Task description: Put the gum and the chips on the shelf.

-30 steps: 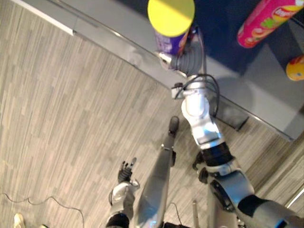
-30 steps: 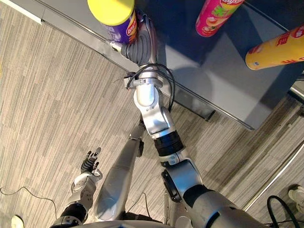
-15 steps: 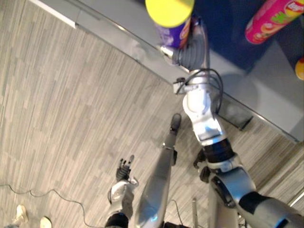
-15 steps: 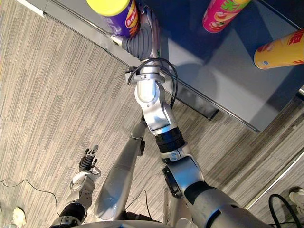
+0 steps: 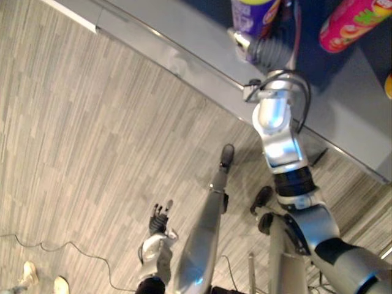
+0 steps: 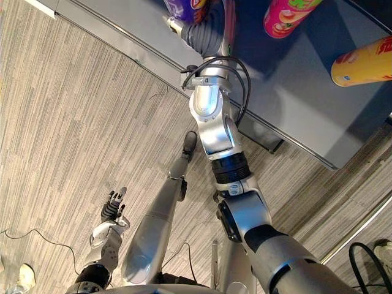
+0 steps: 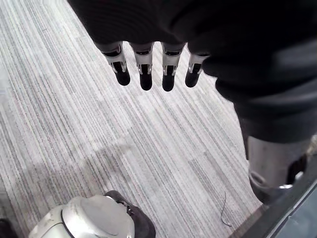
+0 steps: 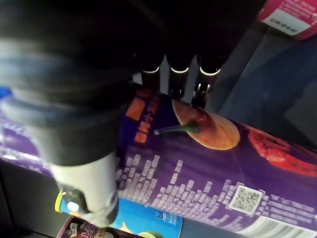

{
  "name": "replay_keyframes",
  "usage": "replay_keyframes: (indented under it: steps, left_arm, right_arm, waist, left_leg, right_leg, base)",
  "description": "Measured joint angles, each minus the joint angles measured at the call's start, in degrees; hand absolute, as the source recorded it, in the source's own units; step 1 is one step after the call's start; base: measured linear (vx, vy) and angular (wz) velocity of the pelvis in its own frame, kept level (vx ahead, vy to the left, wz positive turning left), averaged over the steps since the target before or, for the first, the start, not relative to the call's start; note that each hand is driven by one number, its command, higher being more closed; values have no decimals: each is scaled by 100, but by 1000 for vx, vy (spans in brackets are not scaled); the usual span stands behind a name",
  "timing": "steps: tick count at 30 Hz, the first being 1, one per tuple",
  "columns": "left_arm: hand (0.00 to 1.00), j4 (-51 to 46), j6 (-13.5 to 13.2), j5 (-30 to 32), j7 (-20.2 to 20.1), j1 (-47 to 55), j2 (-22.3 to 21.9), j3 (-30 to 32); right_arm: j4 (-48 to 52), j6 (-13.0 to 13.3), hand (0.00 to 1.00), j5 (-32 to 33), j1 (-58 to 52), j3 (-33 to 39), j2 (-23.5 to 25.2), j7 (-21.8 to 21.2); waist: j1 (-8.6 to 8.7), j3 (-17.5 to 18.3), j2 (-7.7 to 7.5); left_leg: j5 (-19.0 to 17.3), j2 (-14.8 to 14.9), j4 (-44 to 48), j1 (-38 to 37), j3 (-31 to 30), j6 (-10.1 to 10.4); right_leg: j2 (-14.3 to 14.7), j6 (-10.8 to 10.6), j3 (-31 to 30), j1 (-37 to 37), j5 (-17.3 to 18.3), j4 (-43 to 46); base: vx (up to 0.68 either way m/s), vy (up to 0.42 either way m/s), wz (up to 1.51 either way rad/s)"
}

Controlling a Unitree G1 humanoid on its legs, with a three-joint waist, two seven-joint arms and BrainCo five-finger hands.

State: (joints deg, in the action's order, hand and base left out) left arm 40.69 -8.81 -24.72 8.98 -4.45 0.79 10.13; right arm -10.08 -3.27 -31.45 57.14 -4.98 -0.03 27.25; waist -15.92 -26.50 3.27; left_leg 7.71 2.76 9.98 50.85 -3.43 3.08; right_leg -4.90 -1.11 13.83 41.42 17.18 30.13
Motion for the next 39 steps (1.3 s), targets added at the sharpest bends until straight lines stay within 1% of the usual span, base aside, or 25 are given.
replay_keyframes:
  steps: [1, 2, 5, 7, 8, 9, 14, 18, 23, 27, 30, 36, 37, 39]
  left_arm:
    - [0, 0, 0, -1, 2, 9, 2, -16]
    - [0, 0, 0, -1, 2, 21, 2, -34]
    - [0, -10, -1, -3, 2, 24, 4, -35]
    - [0, -54, -7, -13, 5, 35, 15, -35]
    - [0, -54, -7, -48, 5, 35, 15, -38]
    - [0, -51, -3, -164, 6, 36, 15, -45]
    - [0, -116, 6, -190, 5, 102, 15, -71]
    - [0, -180, 9, -191, 1, 163, 15, -77]
    - [0, -180, 11, -189, -2, 168, 17, -87]
    - [0, -181, 14, -185, -10, 169, 17, -118]
    - [0, -169, 26, -164, -28, 181, 17, -148]
    - [0, -158, 41, -144, -47, 184, 122, -323]
    - [0, -153, 62, -141, -56, 185, 140, -353]
    - [0, -149, 65, -138, -68, 185, 186, -375]
  right_arm:
    - [-1, 14, 100, 0, 1, 0, -7, 0]
    - [-6, 24, 0, 0, 1, -2, -9, 0]
    - [-246, -55, 0, 1, 5, 8, -12, -17]
    - [-656, -234, 0, 2, -122, 20, -29, -38]
    - [-689, -265, 0, 7, -171, 23, -31, -44]
    - [-669, -244, 0, 1, -216, 13, -37, -34]
    - [-654, -249, 0, 5, -194, 14, -40, -72]
    - [-672, -252, 0, 19, -282, 7, -49, -160]
    - [-760, -247, 0, 41, -293, -1, -62, -167]
    - [-1134, -249, 0, 74, -393, 8, -120, -201]
    - [-1193, -247, 0, 108, -503, 4, -117, -252]
    - [-1561, -236, 0, 108, -501, 3, -48, -366]
    - [-1562, -237, 0, 108, -512, 4, -17, -424]
    - [-1561, -225, 0, 107, -517, 1, 39, -469]
  waist:
    - [0, -1, -1]
    - [0, -2, -3]
    - [2, -2, -9]
    - [4, -30, -58]
    - [6, -35, -66]
    - [9, -42, -77]
    - [18, -41, -78]
    - [40, -41, -80]
    - [160, -26, -111]
    - [178, -16, -130]
    - [218, -12, -140]
    - [263, 63, -280]
    - [299, 63, -282]
    - [317, 79, -310]
  left_leg:
    - [1, 0, -6, 4, 2, -3]
    - [2, 0, -10, 6, 4, -5]
    - [-14, 1, -10, 6, 6, -28]
    - [12, 4, -11, 11, 14, 10]
    - [13, 4, -13, 17, 10, 9]
    - [24, 4, -12, 22, 7, -5]
    - [40, 12, 22, 8, 11, -24]
    - [46, 20, 24, -206, 19, -32]
    - [36, 63, 21, -382, 19, -20]
    - [29, 100, 31, -567, 17, -12]
    - [28, 112, 38, -728, 18, -13]
    - [7, 215, 40, -961, 61, 8]
    - [6, 227, 40, -1011, 63, 9]
    - [5, 253, 40, -1058, 91, 12]
  right_leg:
    - [0, 0, -2, 6, 0, -2]
    - [0, 0, -4, 10, 0, -5]
    - [0, 0, -4, 10, 0, -6]
    - [2, 0, -11, 21, 0, -7]
    - [3, 0, -9, 26, 0, -7]
    - [5, 0, -8, 29, 0, -7]
    - [10, 0, -9, 4, -1, -7]
    - [19, -1, -9, -226, -2, -46]
    - [75, 1, -9, -454, -3, -157]
    - [122, -1, -3, -678, -8, -253]
    - [146, -11, 5, -890, -17, -331]
    - [236, -17, -16, -1130, -53, -413]
    - [248, -16, -16, -1182, -53, -417]
    - [263, -16, -36, -1208, -53, -412]
  base:
    - [0, 0, 0]
    - [0, 0, 0]
    - [0, 0, 0]
    - [0, 0, 0]
    - [0, 0, 0]
    - [0, 0, 0]
    - [0, 0, 0]
    - [8, -3, 0]
    - [0, -3, -1]
    - [1, -5, -1]
    - [14, -13, 2]
    - [-14, -14, -6]
    - [-32, -18, -6]
    - [-28, -11, -8]
